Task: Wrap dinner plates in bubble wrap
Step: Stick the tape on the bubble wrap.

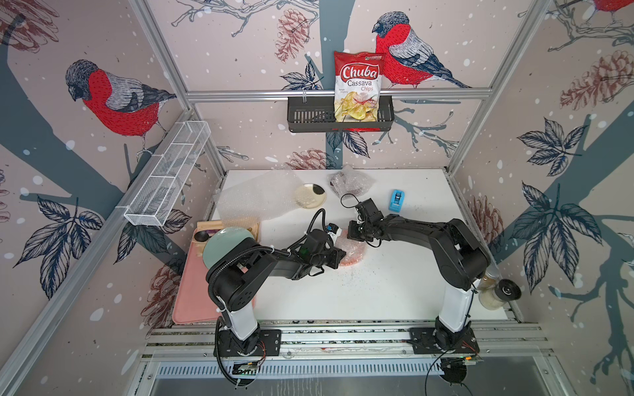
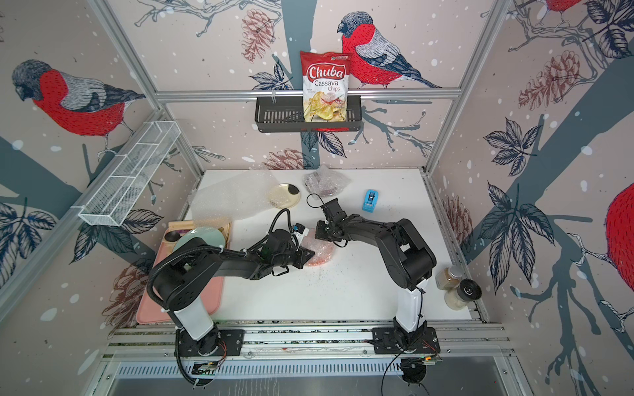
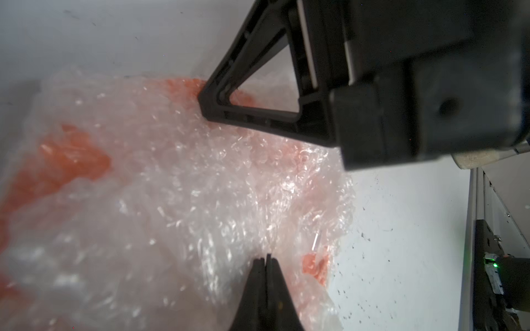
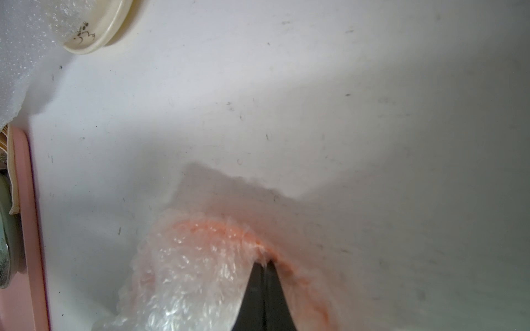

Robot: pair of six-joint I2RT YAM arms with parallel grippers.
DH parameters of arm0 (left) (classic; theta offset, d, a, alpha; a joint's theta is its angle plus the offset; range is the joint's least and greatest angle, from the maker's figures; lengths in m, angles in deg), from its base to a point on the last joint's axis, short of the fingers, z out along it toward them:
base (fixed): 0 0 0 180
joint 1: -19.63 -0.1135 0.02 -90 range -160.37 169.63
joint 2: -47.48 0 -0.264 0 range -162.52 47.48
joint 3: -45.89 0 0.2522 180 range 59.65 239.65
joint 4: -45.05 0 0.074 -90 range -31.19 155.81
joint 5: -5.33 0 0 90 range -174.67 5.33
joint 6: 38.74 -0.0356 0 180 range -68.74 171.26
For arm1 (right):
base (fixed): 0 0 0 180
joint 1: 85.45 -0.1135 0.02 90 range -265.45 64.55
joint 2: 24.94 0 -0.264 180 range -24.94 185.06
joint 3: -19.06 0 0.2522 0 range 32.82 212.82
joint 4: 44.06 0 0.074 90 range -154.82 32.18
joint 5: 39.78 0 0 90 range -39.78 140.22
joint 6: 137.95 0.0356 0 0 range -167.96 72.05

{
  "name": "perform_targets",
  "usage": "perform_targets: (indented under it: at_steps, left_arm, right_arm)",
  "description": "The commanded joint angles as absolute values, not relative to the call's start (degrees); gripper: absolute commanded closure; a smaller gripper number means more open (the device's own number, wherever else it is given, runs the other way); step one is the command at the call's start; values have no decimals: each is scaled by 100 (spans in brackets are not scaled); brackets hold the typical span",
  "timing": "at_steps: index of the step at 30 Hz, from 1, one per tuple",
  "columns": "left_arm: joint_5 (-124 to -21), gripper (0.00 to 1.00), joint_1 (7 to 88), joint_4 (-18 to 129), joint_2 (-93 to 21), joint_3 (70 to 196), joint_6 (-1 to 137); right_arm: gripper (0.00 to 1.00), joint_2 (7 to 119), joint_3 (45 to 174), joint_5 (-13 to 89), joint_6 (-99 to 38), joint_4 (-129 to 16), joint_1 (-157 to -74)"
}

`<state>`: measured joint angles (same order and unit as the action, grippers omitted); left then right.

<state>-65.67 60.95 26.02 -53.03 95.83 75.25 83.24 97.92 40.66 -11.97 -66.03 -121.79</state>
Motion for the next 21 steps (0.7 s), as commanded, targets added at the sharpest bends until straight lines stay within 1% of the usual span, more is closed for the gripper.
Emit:
perform_targets:
  at_steps: [1,4,9,12,13,17,18,21]
  left_arm:
    - [-6724,94,6100,2766,-5342,9482,7474]
    - [-6666,94,6112,2768,-5368,9458,7468]
    - [-6667,93,6112,2782,-5342,9466,7455]
    - [-6641,94,6111,2771,-5346,9494,7439]
    - [-6631,94,6112,2762,-5350,9503,7444]
    - [-6616,94,6112,2768,-5370,9510,7435]
    - [-6624,94,6111,2767,-5362,9508,7433]
    - [-6631,95,6112,2757,-5361,9483,7439]
  right_arm:
    - [88,8176,9788,4152,-1197,-6589,-12178]
    - [77,8119,9847,4134,-1294,-6587,-12180]
    - [62,8040,9903,4204,-1514,-6582,-12184]
    - [49,7990,10023,4199,-1882,-6537,-12193]
    - [47,8023,10112,4170,-2034,-6559,-12193]
    - [46,8258,10393,4260,-2213,-6887,-12189]
    - [48,8273,10389,4213,-2224,-6915,-12201]
    - [61,8040,10145,3997,-2141,-6765,-12202]
